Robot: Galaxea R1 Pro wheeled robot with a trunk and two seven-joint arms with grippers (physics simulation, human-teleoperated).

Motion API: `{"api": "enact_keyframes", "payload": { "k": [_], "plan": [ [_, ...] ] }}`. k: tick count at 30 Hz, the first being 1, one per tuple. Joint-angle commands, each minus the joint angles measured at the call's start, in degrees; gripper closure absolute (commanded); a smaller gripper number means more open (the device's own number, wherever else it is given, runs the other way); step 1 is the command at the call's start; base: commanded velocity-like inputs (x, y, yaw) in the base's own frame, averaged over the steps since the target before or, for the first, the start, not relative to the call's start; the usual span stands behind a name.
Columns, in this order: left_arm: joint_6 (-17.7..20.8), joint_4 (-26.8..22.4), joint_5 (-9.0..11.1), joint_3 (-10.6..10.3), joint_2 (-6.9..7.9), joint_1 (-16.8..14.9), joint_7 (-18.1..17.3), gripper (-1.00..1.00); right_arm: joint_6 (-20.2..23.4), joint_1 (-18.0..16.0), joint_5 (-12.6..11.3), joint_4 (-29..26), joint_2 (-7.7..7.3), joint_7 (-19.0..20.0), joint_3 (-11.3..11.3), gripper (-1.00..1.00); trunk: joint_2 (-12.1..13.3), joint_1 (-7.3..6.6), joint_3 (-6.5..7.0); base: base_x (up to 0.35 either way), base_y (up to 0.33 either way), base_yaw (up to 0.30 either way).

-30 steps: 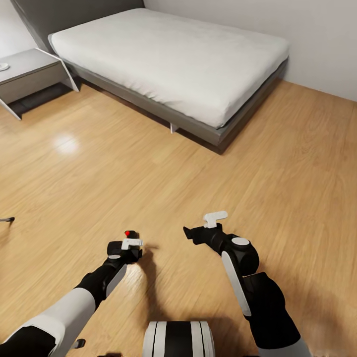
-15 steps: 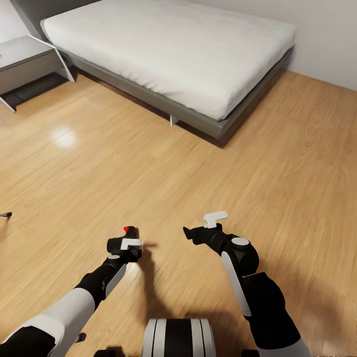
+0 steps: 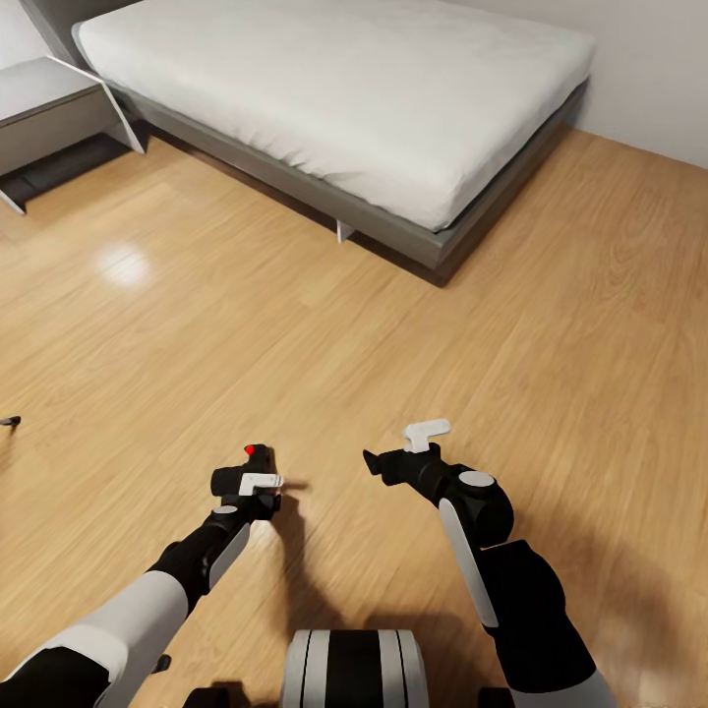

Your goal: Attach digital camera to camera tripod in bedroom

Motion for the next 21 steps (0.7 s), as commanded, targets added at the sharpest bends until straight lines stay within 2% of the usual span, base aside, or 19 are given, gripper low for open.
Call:
{"api": "enact_keyframes", "payload": {
  "k": [1,21],
  "plan": [
    [0.25,-0.15,0.54,-0.49,0.10,-0.01,0.49,-1.00,0.27,-0.03,-0.24,-0.05,0.02,0.00,-0.03,-1.00,-0.01,-0.01,-0.03,0.000,0.000,0.000],
    [0.03,-0.05,0.58,-0.40,0.27,0.47,-0.18,-1.00,0.27,-0.03,-0.24,-0.05,0.02,0.00,-0.03,-1.00,-0.01,-0.01,-0.03,0.000,0.000,0.000]
  ]
}}
